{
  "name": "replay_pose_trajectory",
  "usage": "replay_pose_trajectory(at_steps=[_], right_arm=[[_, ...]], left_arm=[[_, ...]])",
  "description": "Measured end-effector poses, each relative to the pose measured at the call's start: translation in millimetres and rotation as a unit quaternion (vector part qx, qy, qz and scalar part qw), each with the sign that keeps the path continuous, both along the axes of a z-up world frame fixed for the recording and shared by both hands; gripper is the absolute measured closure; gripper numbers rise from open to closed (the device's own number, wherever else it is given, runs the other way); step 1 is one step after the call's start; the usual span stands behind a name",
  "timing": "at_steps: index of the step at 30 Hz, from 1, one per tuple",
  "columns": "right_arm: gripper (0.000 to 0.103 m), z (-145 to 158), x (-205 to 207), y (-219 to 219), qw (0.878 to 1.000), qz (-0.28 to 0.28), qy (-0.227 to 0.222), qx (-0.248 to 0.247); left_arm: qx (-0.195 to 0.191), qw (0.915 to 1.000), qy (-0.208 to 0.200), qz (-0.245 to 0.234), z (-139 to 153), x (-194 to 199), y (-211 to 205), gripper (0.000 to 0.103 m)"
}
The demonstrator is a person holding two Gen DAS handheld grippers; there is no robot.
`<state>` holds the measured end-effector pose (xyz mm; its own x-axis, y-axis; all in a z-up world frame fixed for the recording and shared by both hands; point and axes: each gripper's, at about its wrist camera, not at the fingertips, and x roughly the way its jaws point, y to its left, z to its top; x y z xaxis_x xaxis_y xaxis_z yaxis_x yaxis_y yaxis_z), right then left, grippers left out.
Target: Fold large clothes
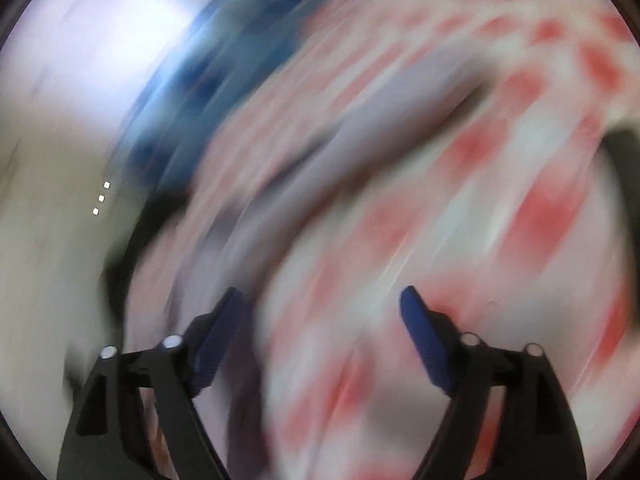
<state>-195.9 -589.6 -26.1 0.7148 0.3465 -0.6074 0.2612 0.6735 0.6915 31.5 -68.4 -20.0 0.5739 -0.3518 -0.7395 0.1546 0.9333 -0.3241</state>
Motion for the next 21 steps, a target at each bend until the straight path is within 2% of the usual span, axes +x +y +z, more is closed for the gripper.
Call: replay_pose_trajectory(at_steps=[2,4,7,9,10,11,12,13,16,18,20,21], right_arm=[[0.023,-7,-19,69,0.995,0.096,0.029,0.004],[0.023,-25,-45,137,0.982,0.168,0.085,-0.012],[0.023,-51,-60,187,0.964,0.217,0.147,-0.039],[0.026,-63,-64,203,0.962,0.228,0.152,-0.001],[0.032,-63,-62,207,0.964,0.226,0.141,-0.001],[0.056,-62,-57,207,0.966,0.223,0.131,-0.007],[0.071,-55,-54,204,0.970,0.216,0.115,-0.003],[0.073,-45,-56,203,0.974,0.209,0.087,0.009],[0.078,9,-65,195,0.982,0.191,-0.003,-0.007],[0.079,42,-69,180,0.984,0.170,-0.040,-0.024],[0.079,50,-75,167,0.985,0.163,-0.042,-0.036],[0.079,44,-82,157,0.986,0.158,-0.025,-0.046]], left_arm=[[-0.010,0.9999,-0.009,0.000,19,-13,8,0.008],[-0.022,0.9995,-0.023,0.006,37,-38,22,0.008],[-0.023,0.9994,-0.024,0.007,52,-67,42,0.008],[-0.014,0.9994,-0.028,0.012,60,-84,53,0.008],[-0.009,0.9994,-0.030,0.017,63,-91,59,0.008],[-0.008,0.9992,-0.031,0.024,67,-100,66,0.008],[-0.008,0.9991,-0.029,0.031,71,-108,74,0.008],[-0.009,0.9988,-0.027,0.039,74,-115,83,0.008],[-0.015,0.9981,-0.030,0.051,87,-131,97,0.008],[-0.015,0.9979,-0.038,0.051,96,-137,100,0.008],[-0.014,0.9976,-0.046,0.050,101,-144,100,0.008],[-0.013,0.9978,-0.046,0.046,101,-146,99,0.008]])
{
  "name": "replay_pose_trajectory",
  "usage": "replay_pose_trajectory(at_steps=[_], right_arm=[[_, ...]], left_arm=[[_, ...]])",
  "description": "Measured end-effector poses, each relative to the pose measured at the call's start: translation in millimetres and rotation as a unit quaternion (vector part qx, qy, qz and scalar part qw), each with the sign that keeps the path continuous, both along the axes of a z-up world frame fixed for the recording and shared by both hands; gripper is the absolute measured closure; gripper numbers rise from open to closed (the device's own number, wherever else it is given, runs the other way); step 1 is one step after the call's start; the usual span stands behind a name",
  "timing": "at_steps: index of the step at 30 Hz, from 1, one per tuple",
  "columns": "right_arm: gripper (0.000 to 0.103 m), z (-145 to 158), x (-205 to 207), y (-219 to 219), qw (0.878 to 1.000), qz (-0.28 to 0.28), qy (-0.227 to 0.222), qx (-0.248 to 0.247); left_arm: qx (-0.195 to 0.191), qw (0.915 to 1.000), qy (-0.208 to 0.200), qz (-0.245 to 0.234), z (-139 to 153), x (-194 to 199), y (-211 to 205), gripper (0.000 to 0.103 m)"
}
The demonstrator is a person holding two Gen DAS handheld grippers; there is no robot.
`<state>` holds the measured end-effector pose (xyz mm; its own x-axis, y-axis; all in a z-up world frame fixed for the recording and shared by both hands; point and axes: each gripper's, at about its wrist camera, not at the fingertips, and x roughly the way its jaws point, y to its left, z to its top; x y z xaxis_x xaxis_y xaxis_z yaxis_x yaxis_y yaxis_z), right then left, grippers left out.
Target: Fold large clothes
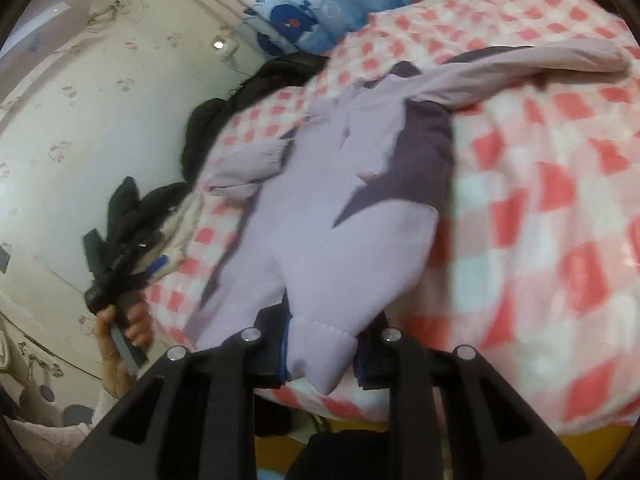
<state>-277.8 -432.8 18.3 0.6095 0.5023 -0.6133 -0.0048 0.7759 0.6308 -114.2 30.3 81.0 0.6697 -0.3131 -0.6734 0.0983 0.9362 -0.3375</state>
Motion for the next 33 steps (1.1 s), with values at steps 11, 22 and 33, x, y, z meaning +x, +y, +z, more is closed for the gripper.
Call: replay_pose_trajectory(at_steps=[11,22,33], right_arm=[[0.037,-22,-6,-22,0.970,-0.094,0.108,-0.198],[0.012,32,174,33,0.986,-0.118,-0.084,-0.078],[0.012,-78,259,55,0.989,-0.148,-0.015,0.022]], left_arm=[[0.102,0.9938,0.035,-0.028,-65,38,-36,0.008],[0.409,0.9090,-0.067,-0.040,-93,192,-81,0.008],[0.336,0.9414,-0.019,-0.027,-56,325,-24,0.090]])
